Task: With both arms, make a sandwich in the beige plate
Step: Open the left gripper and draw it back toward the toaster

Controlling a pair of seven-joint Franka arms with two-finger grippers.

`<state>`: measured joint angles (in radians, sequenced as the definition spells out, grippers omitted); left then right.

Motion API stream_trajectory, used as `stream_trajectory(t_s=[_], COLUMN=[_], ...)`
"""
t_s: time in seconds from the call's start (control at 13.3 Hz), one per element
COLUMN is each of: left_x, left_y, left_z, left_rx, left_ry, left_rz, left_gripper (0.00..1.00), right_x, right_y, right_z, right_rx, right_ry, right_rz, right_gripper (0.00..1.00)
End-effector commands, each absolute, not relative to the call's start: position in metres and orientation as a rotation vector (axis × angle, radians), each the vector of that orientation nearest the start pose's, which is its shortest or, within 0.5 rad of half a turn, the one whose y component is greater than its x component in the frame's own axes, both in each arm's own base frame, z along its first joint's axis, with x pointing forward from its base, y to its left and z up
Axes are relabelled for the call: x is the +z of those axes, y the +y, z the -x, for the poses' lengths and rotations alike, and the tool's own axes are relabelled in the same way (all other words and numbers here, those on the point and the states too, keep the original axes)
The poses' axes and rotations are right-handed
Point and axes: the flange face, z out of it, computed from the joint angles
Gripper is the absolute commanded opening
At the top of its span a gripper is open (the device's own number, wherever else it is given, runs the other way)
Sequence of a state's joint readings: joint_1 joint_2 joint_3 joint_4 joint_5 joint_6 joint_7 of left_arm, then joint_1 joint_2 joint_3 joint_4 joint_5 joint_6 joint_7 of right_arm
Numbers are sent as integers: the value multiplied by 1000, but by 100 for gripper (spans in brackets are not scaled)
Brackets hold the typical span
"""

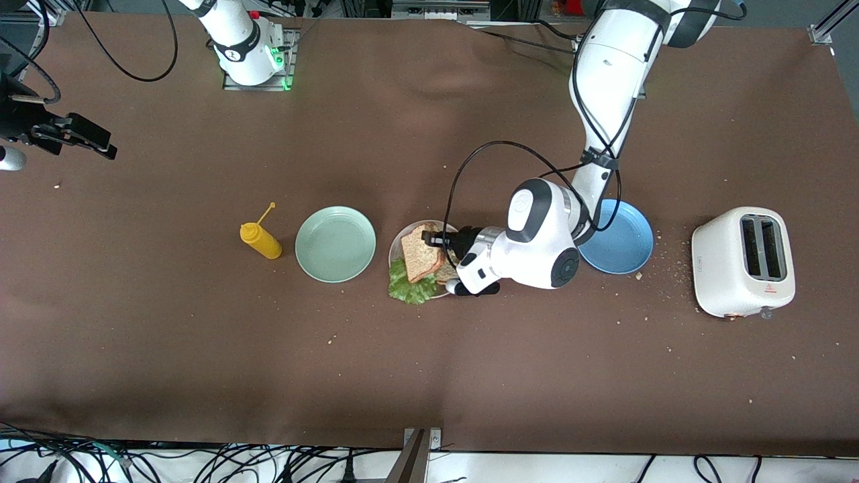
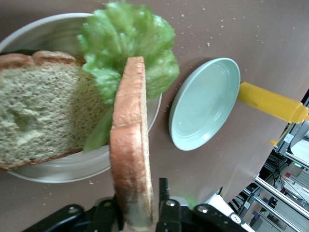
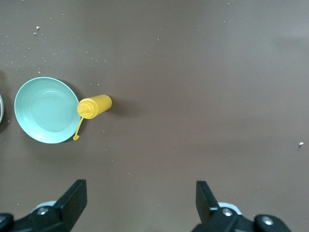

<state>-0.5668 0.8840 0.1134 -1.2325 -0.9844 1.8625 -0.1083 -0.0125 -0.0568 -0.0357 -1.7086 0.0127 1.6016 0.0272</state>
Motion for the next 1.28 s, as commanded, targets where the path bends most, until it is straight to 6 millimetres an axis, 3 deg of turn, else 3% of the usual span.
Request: stream_trajectory(t_s=[0.0, 0.15, 0.53, 0.68, 0.9, 1.2], left_x=[242, 242, 247, 250, 274, 286], left_y=[-394, -378, -328, -281, -193, -108], left_z=[-635, -645, -668, -687, -716, -728], left_rx=[-543, -526, -484, -445, -343, -306], left_ry=[98, 144, 232, 278, 341, 381], left_rz=[-2369, -2390, -2537, -2598, -2702, -2877], left_gripper=[88, 99, 99, 99, 99, 99], right_x=[602, 602, 600, 600, 595, 594], right_y=[-28, -25, -22, -16, -10, -10], right_z=[-539, -539, -536, -538, -541, -542], right_rx=[78, 82, 124, 117, 122, 127], right_ry=[87, 75, 70, 55, 46, 39], right_rz=[3121, 3136, 3125, 3125, 3124, 3128], right_gripper=[100, 100, 100, 100, 100, 100])
